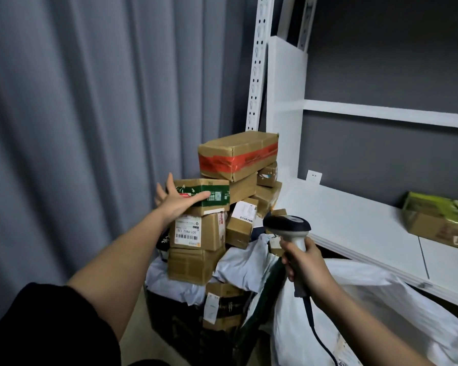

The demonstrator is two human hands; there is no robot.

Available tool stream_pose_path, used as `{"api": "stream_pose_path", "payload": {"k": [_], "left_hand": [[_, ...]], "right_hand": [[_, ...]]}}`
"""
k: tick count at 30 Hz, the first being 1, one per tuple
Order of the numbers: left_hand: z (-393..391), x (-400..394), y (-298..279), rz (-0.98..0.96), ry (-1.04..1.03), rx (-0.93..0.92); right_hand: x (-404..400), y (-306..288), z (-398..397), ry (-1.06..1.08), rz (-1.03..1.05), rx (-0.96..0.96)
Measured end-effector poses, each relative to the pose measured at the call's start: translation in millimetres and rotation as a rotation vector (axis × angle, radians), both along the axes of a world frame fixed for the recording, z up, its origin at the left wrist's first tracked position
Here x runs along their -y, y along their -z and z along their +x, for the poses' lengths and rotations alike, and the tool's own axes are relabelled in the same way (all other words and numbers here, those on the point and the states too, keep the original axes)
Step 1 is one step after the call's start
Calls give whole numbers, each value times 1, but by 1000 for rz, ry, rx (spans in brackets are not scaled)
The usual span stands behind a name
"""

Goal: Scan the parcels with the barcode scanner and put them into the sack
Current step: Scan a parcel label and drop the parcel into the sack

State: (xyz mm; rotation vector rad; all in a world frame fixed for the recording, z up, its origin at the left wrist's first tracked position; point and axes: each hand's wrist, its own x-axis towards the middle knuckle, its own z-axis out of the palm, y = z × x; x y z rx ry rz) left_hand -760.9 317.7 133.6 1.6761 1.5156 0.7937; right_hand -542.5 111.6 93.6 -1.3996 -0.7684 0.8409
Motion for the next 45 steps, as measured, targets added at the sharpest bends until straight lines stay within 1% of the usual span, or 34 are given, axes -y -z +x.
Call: {"api": "stream_pose_path", "payload": {"k": [9, 13, 15, 19, 21, 23, 26, 27, 29, 31, 33, 37, 40, 45], "left_hand": [[2, -19, 13, 33, 47, 119], [-1, -8, 8, 120, -45, 132], [-8, 0, 6, 144, -85, 219], [-14, 29, -3, 232, -97, 413], [-7, 55, -9, 217, -67, 504], [4, 83, -18, 115, 43, 639], [33, 119, -22, -132, 224, 887], [42, 131, -24, -207, 273, 946], [63, 151, -24, -365, 352, 1008], [82, 162, -17, -526, 392, 1015], [96, 169, -8, -665, 415, 977], [122, 178, 13, -878, 413, 944], [132, 179, 25, -993, 445, 921], [143, 180, 36, -1107, 514, 861]], "right_hand": [[-6, 7, 2, -14, -15, 21], [-2, 5, 2, -20, -4, 27], [3, 2, 3, -29, 5, 21], [15, -5, 6, -17, 30, 15], [23, -8, 8, -3, 51, 16], [31, -13, 10, 17, 93, 13], [47, -24, 17, 97, 195, -34], [51, -28, 20, 129, 224, -56], [62, -35, 30, 195, 269, -91], [72, -39, 42, 229, 324, -123], [80, -40, 54, 235, 360, -127], [90, -23, 77, 213, 333, -65], [97, -6, 91, 173, 250, 4], [101, 11, 105, 97, 191, 5]]}}
